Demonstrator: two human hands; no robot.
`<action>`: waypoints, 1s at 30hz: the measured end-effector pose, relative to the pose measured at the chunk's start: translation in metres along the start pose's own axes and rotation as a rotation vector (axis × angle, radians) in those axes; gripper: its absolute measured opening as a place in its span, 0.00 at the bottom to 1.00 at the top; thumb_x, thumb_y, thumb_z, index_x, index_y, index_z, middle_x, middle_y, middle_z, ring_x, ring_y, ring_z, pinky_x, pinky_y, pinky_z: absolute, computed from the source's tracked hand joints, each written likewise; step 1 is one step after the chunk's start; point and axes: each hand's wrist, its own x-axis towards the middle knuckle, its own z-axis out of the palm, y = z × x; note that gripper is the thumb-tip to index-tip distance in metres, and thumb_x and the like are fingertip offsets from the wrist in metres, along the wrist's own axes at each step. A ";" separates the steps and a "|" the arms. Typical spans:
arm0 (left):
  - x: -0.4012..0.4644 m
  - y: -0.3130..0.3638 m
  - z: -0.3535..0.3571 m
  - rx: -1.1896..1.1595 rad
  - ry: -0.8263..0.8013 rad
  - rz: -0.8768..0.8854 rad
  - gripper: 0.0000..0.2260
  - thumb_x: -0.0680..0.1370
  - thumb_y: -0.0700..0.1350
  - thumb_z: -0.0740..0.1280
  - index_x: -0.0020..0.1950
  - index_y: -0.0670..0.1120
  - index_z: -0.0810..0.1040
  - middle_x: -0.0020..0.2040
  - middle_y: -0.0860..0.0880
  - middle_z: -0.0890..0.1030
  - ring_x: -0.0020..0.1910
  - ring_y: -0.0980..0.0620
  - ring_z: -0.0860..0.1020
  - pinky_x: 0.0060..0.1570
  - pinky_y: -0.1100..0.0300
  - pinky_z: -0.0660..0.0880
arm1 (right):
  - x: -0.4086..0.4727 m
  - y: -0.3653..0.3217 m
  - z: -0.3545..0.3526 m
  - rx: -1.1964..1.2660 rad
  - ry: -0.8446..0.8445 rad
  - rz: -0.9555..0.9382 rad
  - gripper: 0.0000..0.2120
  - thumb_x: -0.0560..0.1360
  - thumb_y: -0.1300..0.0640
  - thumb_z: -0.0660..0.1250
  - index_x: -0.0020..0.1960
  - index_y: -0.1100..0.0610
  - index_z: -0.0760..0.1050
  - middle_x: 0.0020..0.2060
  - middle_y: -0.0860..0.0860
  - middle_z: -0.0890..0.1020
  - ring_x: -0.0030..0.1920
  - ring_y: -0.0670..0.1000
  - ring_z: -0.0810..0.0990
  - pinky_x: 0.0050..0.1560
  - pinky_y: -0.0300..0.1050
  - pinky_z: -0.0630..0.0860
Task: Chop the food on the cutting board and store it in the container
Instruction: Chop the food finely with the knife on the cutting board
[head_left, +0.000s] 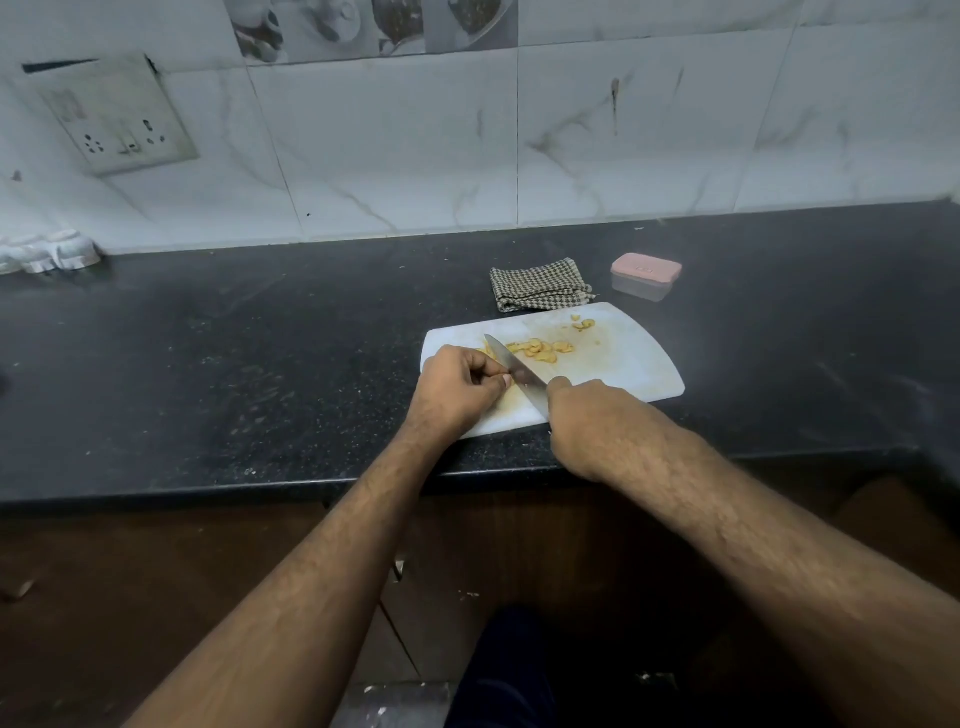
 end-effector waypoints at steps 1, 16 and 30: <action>0.000 0.000 0.000 0.008 0.000 0.002 0.03 0.77 0.43 0.75 0.45 0.48 0.88 0.36 0.56 0.84 0.30 0.67 0.75 0.31 0.73 0.67 | 0.000 -0.001 -0.002 -0.003 -0.015 0.004 0.22 0.80 0.61 0.63 0.72 0.57 0.64 0.53 0.56 0.76 0.48 0.53 0.74 0.51 0.49 0.77; -0.004 0.003 -0.002 0.019 0.034 0.021 0.02 0.76 0.42 0.76 0.43 0.47 0.88 0.36 0.57 0.84 0.31 0.69 0.76 0.33 0.75 0.69 | 0.002 -0.003 0.007 0.097 0.009 0.001 0.19 0.80 0.61 0.61 0.70 0.57 0.64 0.47 0.54 0.73 0.45 0.54 0.76 0.43 0.48 0.75; -0.003 0.004 0.000 0.092 0.038 0.015 0.05 0.76 0.41 0.74 0.41 0.47 0.86 0.35 0.58 0.83 0.33 0.69 0.76 0.32 0.75 0.69 | -0.005 0.001 0.003 0.049 0.016 -0.026 0.18 0.81 0.60 0.60 0.70 0.57 0.65 0.46 0.53 0.71 0.46 0.52 0.74 0.44 0.47 0.73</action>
